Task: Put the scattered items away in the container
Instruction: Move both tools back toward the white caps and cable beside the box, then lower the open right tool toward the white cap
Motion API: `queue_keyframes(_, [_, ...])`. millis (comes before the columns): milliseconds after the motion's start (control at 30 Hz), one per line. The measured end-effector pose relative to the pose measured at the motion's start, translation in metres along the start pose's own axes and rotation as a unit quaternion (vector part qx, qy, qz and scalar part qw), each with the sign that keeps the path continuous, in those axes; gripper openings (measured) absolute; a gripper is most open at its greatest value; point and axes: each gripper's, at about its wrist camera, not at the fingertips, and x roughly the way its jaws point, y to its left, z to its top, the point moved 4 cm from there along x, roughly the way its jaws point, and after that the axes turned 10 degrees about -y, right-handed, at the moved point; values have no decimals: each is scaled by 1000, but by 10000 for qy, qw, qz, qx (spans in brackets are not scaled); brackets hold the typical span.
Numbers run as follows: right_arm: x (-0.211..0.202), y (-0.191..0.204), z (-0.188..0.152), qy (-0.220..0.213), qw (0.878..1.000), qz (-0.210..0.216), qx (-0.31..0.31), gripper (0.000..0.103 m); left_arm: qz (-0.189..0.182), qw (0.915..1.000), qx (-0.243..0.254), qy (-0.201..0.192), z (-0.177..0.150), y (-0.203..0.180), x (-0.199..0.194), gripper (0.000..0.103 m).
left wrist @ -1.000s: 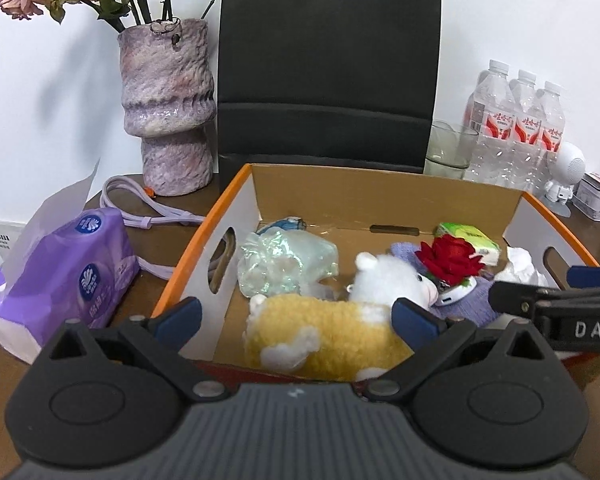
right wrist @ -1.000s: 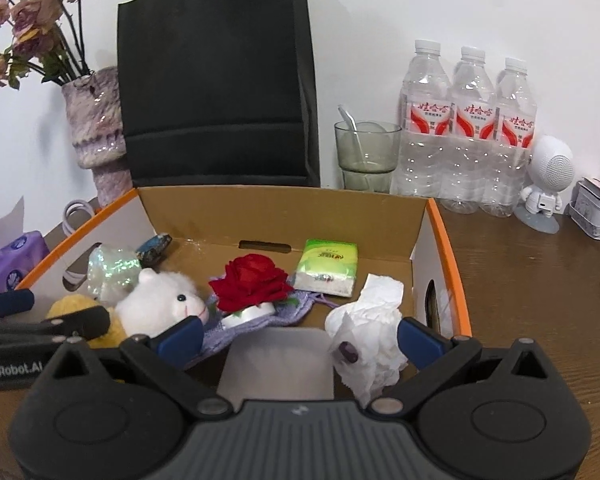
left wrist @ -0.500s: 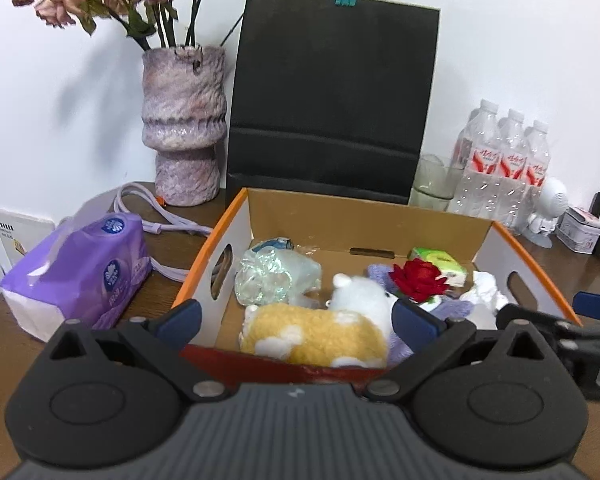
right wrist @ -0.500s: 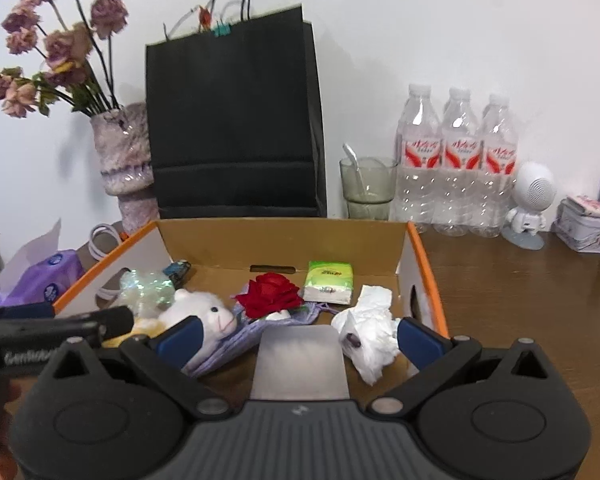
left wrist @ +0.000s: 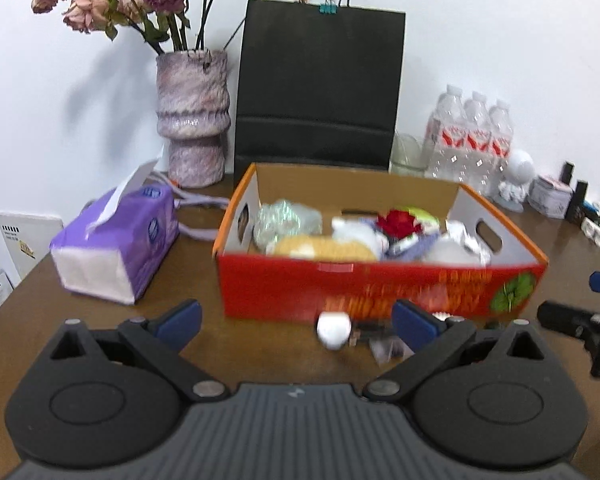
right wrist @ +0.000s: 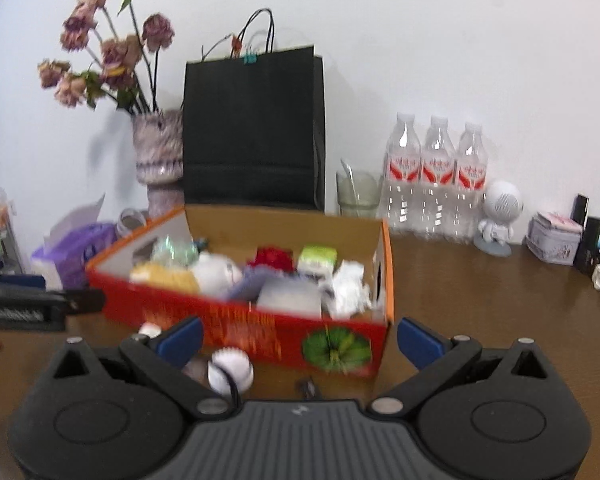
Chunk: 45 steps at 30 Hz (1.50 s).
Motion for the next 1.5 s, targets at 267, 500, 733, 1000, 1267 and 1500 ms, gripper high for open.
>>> queue_keyframes(267, [10, 30, -37, 384, 9986, 217, -294, 97, -12, 9997, -59, 223, -25, 10, -5, 103])
queue_keyframes(500, [43, 40, -39, 626, 9978, 178, -101, 86, 2, 9992, -139, 381, -28, 10, 18, 103])
queue_keyframes(733, [64, 40, -43, 848, 9962, 165, -74, 37, 53, 9984, -147, 544, -28, -2, 59, 103])
queue_keyframes(1000, [62, 29, -42, 783, 9962, 381, 67, 19, 94, 9984, 43, 561, -28, -14, 86, 99])
queue_keyframes(1267, [58, 22, -41, 736, 9967, 329, -70, 8, 103, 9977, -32, 665, -29, -12, 93, 84])
queue_keyframes(1500, [48, 16, -33, 525, 9982, 268, -55, 8, 64, 9978, 103, 648, -31, -20, 93, 65])
